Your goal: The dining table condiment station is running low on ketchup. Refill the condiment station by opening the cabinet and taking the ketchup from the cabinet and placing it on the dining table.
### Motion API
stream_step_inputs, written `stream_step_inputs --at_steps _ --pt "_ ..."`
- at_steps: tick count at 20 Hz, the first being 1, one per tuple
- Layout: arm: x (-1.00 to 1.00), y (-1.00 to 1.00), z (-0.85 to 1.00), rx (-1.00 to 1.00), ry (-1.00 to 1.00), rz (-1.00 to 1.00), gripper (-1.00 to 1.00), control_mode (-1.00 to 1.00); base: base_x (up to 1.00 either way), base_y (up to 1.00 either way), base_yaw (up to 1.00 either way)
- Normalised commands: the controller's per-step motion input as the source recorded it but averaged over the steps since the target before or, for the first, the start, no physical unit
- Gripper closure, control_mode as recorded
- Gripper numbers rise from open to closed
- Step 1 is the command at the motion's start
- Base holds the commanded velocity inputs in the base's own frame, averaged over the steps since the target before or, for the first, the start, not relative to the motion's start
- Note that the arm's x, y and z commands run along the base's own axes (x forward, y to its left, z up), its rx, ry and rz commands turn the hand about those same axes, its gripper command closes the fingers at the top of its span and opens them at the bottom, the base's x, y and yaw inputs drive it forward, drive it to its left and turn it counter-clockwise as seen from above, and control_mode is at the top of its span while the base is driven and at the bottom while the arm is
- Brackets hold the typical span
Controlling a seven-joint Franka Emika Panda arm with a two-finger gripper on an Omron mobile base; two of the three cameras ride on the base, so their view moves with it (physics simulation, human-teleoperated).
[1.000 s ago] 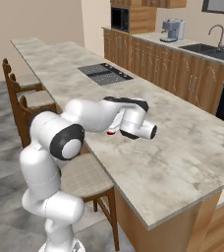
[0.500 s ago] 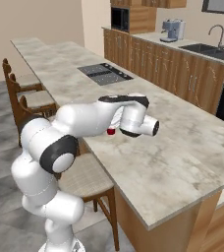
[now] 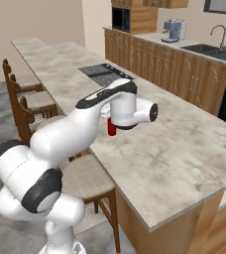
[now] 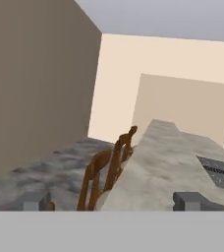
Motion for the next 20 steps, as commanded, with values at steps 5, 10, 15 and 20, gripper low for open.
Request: stream_step_inputs --at_steps 5,10,15,20 --pt "-0.72 0.66 0.82 -0.21 0.0 -0.13 -1.0 -1.0 0.0 0.0 0.0" --pt "-0.7 0.92 0.61 -0.29 0.01 -0.13 -1.0 -1.0 0.0 0.0 0.0" --pt "-0.62 0.99 0.4 -0.34 0.0 -0.11 -1.0 -1.0 0.0 0.0 0.0" --pt "-0.54 0.98 0.18 -0.4 -0.02 -0.11 -1.0 -1.0 0.0 0.0 0.0"
